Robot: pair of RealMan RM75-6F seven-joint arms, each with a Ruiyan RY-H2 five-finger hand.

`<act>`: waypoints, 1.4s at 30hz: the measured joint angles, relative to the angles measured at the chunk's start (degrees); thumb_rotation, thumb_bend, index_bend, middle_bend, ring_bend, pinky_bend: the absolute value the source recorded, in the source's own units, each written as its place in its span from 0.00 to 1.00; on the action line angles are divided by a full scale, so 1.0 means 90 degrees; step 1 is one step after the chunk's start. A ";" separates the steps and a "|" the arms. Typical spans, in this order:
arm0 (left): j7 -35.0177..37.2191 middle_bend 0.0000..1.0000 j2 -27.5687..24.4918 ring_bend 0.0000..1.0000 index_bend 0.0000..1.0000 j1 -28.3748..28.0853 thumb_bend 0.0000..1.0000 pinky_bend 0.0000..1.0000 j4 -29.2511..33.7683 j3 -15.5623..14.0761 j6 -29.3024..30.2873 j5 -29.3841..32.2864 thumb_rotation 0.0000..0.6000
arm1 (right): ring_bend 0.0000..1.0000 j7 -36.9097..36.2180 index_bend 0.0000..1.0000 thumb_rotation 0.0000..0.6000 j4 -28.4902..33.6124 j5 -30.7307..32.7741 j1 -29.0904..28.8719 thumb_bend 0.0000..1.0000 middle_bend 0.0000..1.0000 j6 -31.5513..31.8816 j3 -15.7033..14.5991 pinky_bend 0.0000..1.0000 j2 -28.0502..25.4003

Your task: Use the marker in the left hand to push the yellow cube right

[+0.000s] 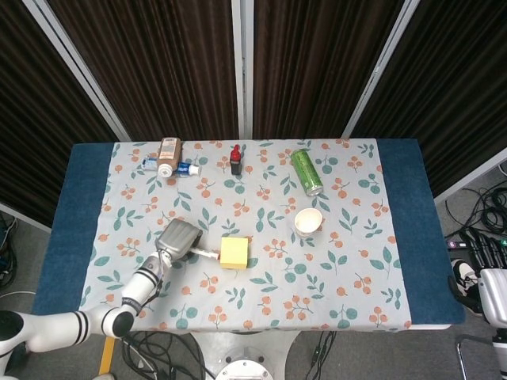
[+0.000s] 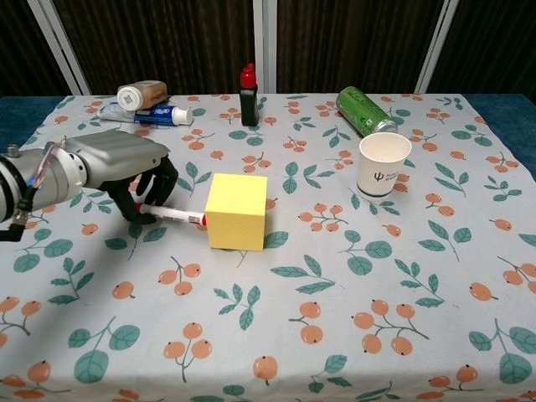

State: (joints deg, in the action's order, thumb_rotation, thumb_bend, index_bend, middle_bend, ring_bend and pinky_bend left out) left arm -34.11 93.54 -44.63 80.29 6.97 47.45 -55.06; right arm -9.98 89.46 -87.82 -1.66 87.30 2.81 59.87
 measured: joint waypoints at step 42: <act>-0.0797 0.69 0.1178 0.54 0.69 -0.1674 0.43 0.61 -0.0814 0.0398 -0.0068 0.1211 1.00 | 0.00 -0.0090 0.00 1.00 -0.0063 0.0071 0.0030 0.30 0.00 -0.0034 0.0014 0.00 -0.0038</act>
State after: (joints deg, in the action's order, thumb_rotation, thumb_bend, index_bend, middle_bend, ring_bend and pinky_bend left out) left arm -41.28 104.14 -59.70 72.97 10.55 46.84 -44.16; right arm -10.79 88.89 -87.18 -1.40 86.99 2.93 59.53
